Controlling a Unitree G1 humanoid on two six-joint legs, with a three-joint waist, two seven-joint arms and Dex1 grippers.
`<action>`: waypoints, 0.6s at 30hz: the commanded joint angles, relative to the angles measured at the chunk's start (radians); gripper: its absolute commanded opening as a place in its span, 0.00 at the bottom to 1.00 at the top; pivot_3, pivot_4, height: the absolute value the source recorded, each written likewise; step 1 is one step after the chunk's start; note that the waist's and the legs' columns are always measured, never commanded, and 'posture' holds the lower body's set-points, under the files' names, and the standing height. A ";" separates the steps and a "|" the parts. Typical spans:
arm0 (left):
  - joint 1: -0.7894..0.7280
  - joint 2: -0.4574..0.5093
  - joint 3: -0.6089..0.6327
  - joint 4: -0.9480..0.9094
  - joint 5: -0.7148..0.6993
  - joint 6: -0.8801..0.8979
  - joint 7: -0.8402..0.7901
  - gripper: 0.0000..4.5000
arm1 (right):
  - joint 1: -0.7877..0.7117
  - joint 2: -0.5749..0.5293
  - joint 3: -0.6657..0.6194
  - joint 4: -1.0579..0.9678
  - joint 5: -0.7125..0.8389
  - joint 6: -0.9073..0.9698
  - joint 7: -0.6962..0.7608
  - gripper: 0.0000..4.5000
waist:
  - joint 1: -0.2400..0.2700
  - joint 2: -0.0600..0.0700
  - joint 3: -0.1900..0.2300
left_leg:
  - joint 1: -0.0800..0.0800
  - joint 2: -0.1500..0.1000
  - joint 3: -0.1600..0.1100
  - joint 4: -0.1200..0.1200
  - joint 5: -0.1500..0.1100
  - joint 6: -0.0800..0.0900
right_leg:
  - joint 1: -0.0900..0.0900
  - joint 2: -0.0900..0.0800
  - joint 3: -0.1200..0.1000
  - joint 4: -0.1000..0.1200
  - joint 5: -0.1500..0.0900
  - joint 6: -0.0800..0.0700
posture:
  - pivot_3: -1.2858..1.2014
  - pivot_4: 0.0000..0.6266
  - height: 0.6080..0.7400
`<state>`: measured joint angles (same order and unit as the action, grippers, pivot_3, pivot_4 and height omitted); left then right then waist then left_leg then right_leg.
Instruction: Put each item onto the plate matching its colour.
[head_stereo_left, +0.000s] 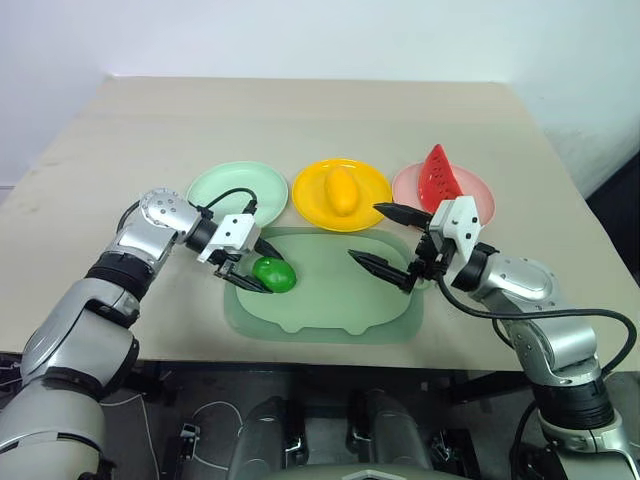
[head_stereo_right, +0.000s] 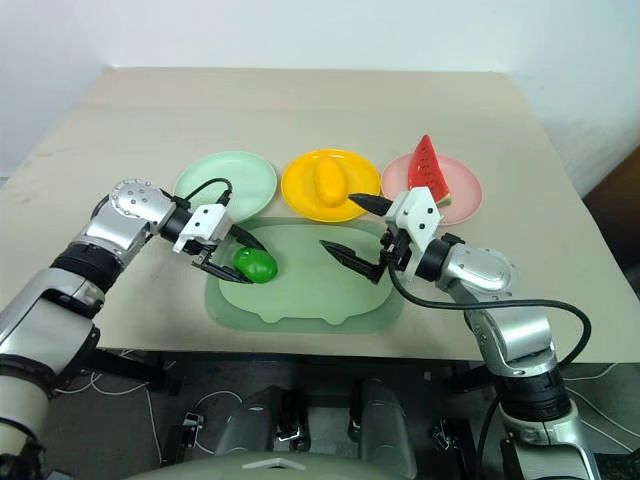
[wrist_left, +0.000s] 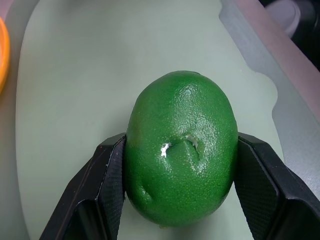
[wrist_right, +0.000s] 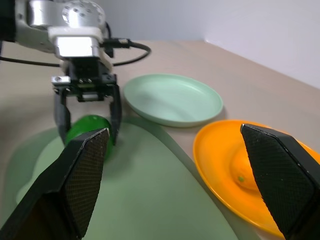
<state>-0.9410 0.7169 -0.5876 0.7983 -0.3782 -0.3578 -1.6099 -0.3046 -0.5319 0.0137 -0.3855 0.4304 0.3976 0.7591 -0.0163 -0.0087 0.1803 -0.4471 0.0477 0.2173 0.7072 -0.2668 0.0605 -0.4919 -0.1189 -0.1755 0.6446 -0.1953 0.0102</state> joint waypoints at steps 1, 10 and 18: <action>0.034 0.016 0.056 -0.046 -0.022 0.030 -0.005 0.60 | -0.029 -0.005 -0.008 -0.004 -0.005 -0.029 0.011 1.00 | -0.001 0.000 0.000 | 0.000 0.000 0.000 0.000 0.000 0.000 | 0.000 0.000 0.000 0.001 0.000 0.000 | 0.52 0.24 0.67; 0.140 -0.032 0.397 -0.208 -0.055 0.231 0.270 0.60 | -0.011 0.015 -0.001 0.003 0.052 0.021 0.042 1.00 | 0.000 0.000 0.000 | -0.009 0.001 -0.002 0.012 -0.002 0.006 | -0.003 -0.001 -0.001 0.003 0.000 0.001 | 0.52 0.24 0.67; 0.311 -0.083 0.642 -0.499 -0.071 0.536 0.744 0.60 | -0.035 0.024 0.016 0.054 0.042 0.022 0.047 1.00 | 0.004 0.000 0.000 | -0.009 0.000 -0.002 0.013 -0.003 0.005 | -0.002 -0.001 -0.001 0.004 0.000 0.001 | 0.52 0.24 0.67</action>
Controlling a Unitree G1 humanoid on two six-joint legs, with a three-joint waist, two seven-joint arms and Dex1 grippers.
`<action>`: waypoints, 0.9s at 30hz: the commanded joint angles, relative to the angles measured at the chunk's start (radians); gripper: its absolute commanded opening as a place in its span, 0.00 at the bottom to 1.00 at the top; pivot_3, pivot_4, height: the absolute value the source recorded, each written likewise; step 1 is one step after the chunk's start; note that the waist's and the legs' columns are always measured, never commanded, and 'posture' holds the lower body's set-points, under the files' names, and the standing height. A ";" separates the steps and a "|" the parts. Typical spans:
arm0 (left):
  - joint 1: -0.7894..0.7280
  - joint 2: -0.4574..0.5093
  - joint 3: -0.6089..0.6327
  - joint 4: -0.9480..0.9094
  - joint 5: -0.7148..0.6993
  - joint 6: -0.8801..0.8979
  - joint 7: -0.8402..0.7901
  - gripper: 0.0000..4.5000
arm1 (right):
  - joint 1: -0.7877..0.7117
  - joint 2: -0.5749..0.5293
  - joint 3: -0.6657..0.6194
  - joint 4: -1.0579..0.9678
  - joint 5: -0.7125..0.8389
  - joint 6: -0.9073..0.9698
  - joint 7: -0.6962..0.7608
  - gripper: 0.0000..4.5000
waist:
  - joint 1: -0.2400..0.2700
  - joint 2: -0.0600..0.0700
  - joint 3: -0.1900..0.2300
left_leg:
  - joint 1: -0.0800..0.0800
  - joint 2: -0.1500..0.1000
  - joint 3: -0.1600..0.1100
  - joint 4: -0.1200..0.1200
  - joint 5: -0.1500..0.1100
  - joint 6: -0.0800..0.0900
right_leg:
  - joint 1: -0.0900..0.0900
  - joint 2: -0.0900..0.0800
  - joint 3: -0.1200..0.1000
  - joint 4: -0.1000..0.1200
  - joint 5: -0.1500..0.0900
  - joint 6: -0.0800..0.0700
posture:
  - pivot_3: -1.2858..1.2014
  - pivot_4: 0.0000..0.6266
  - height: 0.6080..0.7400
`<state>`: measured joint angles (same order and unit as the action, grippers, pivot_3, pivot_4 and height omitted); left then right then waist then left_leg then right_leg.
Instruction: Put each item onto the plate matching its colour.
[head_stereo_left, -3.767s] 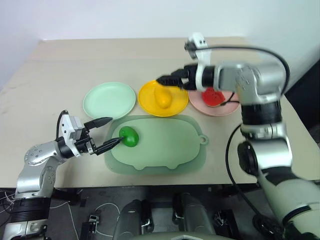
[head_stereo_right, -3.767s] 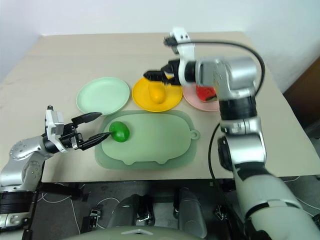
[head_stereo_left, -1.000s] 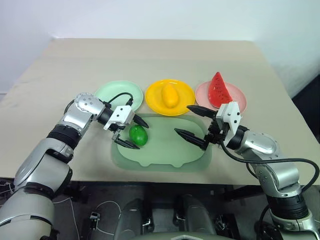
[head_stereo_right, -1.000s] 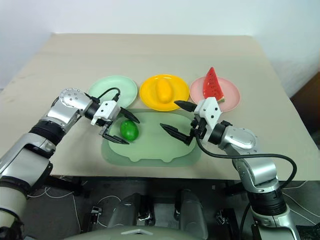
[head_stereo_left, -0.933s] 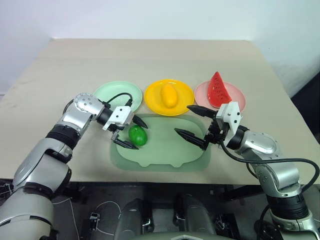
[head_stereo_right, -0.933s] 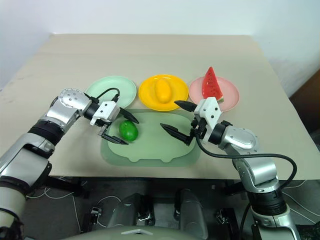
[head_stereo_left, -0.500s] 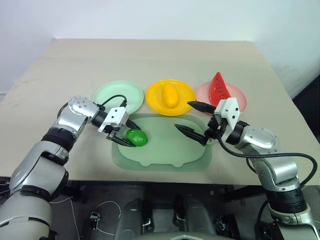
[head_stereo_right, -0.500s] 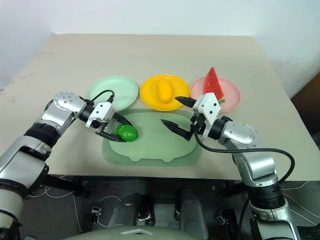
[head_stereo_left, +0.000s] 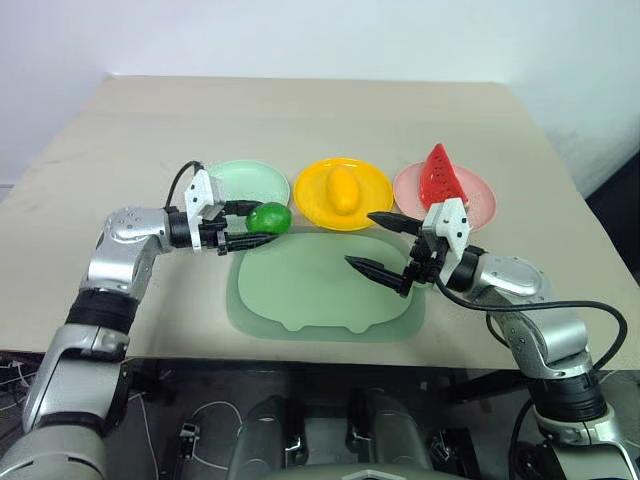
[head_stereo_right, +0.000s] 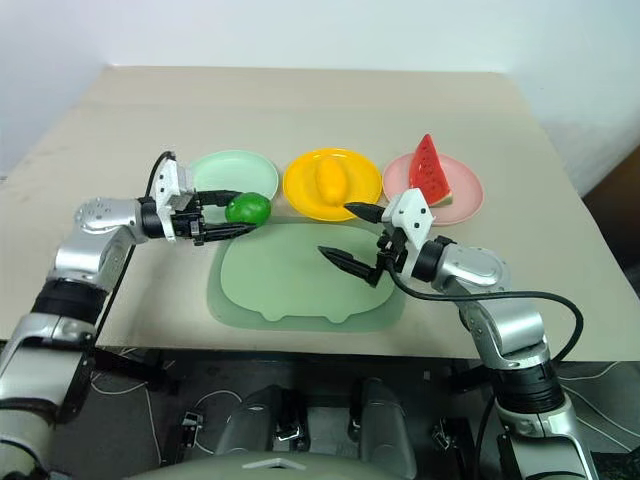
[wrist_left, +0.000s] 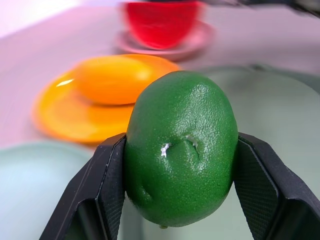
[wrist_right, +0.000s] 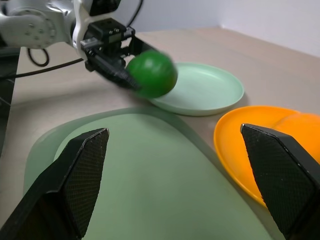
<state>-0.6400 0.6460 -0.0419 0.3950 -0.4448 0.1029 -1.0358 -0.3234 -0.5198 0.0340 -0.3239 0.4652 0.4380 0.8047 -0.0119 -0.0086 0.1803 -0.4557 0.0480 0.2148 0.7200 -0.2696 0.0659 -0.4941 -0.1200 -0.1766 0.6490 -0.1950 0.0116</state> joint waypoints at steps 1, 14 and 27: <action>0.025 -0.021 0.113 -0.126 0.001 0.092 0.211 0.60 | -0.016 0.014 -0.004 -0.004 0.006 -0.020 0.002 1.00 | 0.000 0.000 0.000 | 0.000 0.000 0.000 0.000 0.000 0.000 | 0.000 0.000 0.000 0.000 0.000 0.000 | 0.52 0.24 0.67; -0.144 -0.190 0.103 0.194 0.232 0.227 0.653 0.60 | -0.070 0.045 0.007 0.055 -0.019 -0.036 -0.007 1.00 | 0.003 0.000 0.000 | 0.001 0.000 0.001 -0.001 0.000 -0.001 | 0.001 0.001 0.000 0.000 0.003 0.003 | 0.52 0.24 0.67; -0.219 -0.252 0.115 0.361 0.256 0.174 0.573 1.00 | -0.070 0.047 0.013 0.046 -0.032 -0.038 -0.007 1.00 | -0.002 0.000 0.000 | 0.001 0.000 0.002 -0.002 0.000 -0.002 | -0.001 0.000 0.000 0.000 0.004 0.000 | 0.52 0.24 0.67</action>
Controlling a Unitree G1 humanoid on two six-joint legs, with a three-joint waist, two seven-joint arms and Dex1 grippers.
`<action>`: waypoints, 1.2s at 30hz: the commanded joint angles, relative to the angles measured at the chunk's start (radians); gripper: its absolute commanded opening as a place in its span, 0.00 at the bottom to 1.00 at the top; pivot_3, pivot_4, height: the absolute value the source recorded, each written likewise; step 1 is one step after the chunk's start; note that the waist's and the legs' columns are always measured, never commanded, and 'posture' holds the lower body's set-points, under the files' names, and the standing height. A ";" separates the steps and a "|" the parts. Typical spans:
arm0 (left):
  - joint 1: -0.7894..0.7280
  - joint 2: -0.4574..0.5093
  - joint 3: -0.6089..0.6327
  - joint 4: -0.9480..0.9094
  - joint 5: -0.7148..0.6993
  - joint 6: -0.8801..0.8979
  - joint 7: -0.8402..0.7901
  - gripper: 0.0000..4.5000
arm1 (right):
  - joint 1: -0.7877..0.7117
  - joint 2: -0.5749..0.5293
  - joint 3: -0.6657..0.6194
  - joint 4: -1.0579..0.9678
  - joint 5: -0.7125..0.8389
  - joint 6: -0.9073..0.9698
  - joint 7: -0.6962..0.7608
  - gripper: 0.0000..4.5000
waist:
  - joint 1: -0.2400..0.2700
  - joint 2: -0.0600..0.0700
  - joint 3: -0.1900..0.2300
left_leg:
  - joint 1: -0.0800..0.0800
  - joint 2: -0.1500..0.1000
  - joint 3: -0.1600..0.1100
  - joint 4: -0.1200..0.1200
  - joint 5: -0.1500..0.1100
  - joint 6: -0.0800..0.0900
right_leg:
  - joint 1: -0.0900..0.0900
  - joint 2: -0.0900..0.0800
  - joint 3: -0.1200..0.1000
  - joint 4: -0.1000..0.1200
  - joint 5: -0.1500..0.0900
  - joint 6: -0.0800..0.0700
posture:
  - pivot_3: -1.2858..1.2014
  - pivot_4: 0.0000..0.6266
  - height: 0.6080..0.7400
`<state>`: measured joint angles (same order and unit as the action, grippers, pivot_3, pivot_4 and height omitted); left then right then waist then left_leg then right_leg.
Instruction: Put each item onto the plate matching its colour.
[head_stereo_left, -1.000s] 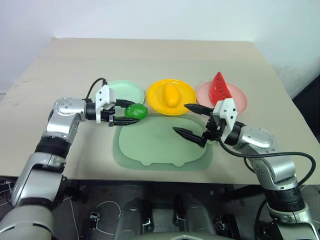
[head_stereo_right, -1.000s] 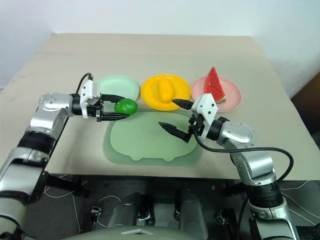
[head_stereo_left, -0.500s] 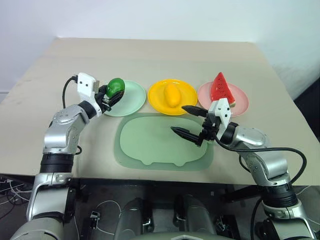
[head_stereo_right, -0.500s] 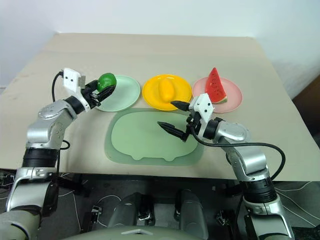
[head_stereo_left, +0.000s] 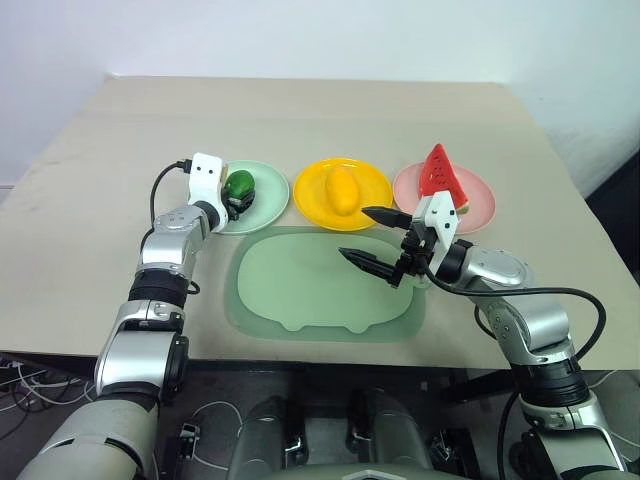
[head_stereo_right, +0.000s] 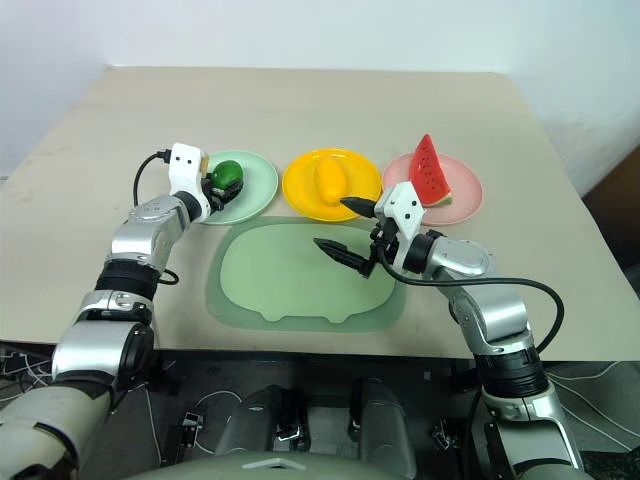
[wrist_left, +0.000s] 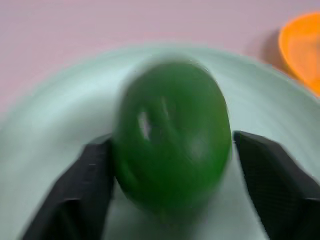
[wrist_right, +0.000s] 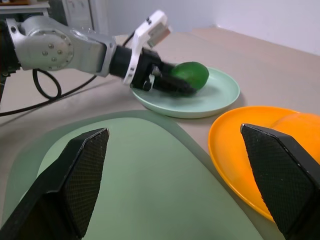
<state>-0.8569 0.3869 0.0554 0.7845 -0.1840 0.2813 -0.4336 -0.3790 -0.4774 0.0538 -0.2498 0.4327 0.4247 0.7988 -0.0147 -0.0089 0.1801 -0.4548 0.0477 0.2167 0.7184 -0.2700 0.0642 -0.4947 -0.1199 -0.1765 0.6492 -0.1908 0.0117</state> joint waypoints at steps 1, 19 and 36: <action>0.001 0.009 0.019 -0.034 -0.003 -0.003 -0.030 1.00 | -0.014 0.005 -0.006 -0.030 -0.001 -0.025 -0.002 1.00 | 0.001 0.000 0.000 | 0.000 0.000 0.000 0.000 0.000 0.000 | 0.000 0.000 0.000 0.000 0.000 0.000 | 0.52 0.24 0.67; 0.300 0.260 0.128 -0.701 -0.159 0.241 -0.260 1.00 | 0.017 -0.021 -0.053 -0.081 0.042 -0.004 0.000 1.00 | -0.002 0.000 0.000 | 0.000 0.000 0.000 -0.001 0.000 0.000 | -0.001 0.000 0.000 0.000 -0.001 -0.001 | 0.52 0.24 0.67; 0.730 0.204 0.251 -0.910 -0.324 -0.051 -0.502 1.00 | 0.109 -0.033 -0.089 -0.115 0.100 0.034 -0.013 1.00 | 0.001 0.001 0.000 | 0.000 0.000 0.000 -0.004 0.000 -0.001 | -0.001 -0.001 0.001 -0.003 -0.002 -0.004 | 0.52 0.24 0.67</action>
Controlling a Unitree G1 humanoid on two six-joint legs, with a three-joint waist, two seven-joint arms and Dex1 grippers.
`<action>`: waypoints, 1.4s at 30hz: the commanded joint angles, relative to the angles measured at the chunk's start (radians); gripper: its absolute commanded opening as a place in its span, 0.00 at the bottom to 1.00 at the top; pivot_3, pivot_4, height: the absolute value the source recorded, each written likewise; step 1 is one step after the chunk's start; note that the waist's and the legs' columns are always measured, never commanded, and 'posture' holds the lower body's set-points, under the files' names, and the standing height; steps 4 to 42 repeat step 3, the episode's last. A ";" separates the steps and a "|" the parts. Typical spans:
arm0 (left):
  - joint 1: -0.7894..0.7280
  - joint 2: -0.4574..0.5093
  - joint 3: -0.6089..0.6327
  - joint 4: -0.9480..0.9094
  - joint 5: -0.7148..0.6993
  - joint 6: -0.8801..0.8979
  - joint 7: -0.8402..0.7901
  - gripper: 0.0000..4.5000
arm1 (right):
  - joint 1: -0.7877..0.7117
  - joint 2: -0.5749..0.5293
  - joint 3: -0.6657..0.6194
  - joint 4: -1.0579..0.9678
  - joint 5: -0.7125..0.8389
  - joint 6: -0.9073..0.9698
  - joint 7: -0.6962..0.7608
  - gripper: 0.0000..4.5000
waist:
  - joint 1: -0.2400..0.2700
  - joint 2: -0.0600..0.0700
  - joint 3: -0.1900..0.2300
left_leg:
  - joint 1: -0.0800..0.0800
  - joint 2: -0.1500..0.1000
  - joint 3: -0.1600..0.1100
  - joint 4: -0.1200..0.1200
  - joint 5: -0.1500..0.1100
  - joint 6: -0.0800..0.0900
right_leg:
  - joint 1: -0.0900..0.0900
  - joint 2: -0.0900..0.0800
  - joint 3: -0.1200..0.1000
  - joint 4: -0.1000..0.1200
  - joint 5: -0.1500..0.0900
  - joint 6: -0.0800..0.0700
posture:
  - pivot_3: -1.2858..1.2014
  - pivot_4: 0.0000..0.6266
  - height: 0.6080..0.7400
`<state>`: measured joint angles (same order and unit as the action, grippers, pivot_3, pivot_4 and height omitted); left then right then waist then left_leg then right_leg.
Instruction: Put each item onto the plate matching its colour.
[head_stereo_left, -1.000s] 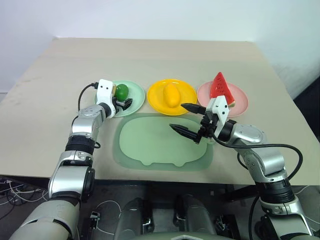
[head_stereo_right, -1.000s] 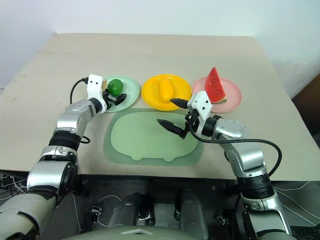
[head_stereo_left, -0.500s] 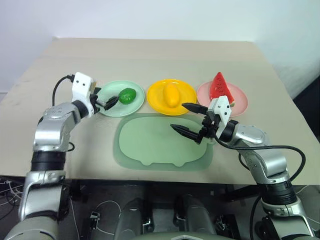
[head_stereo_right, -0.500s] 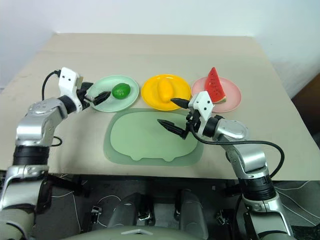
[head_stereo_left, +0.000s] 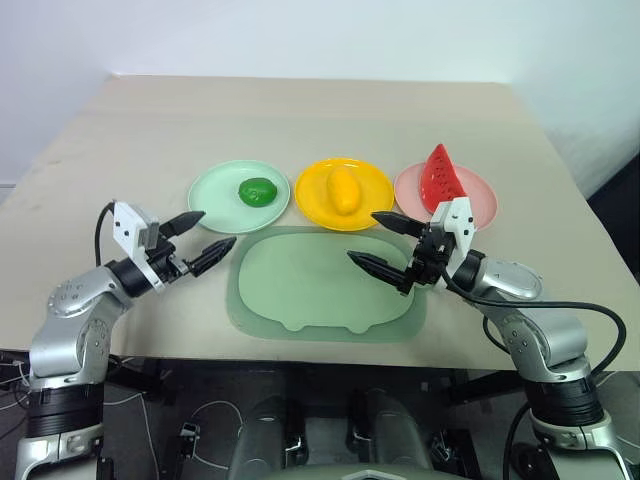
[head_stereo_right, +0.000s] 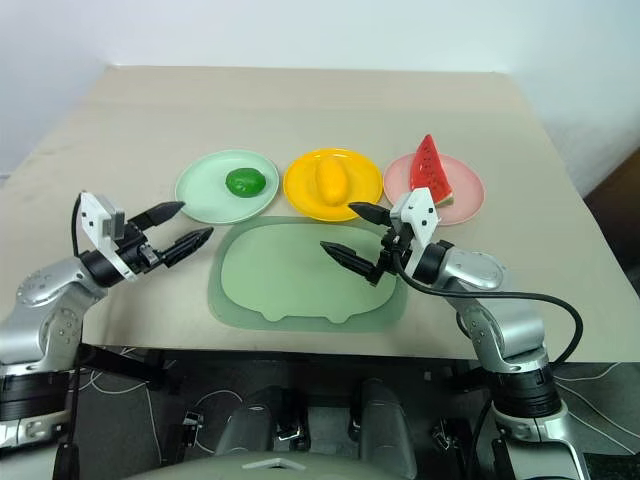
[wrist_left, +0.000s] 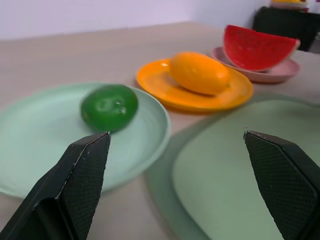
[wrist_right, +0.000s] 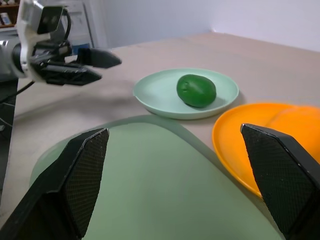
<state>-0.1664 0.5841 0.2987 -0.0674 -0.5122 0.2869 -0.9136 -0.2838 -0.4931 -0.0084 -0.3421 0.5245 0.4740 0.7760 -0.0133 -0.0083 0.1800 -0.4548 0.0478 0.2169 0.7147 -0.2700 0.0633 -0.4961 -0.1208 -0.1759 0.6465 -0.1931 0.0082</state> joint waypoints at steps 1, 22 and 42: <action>0.059 0.007 0.006 -0.060 0.014 -0.076 -0.023 1.00 | 0.016 -0.019 -0.033 -0.022 0.011 -0.015 0.008 1.00 | 0.000 0.000 0.000 | 0.000 0.000 0.000 0.000 0.000 0.000 | 0.000 0.000 0.000 0.000 0.000 0.000 | 0.52 0.24 0.67; 0.083 0.007 0.005 -0.054 0.026 -0.092 -0.010 1.00 | 0.015 -0.019 -0.046 -0.018 0.016 -0.013 -0.001 1.00 | 0.000 0.000 0.000 | 0.000 0.000 0.000 -0.001 0.000 0.000 | 0.000 0.000 0.000 0.000 0.000 0.000 | 0.52 0.24 0.67; 0.083 0.007 0.005 -0.054 0.026 -0.092 -0.010 1.00 | 0.015 -0.019 -0.046 -0.018 0.016 -0.013 -0.001 1.00 | 0.000 0.000 0.000 | 0.000 0.000 0.000 -0.001 0.000 0.000 | 0.000 0.000 0.000 0.000 0.000 0.000 | 0.52 0.24 0.67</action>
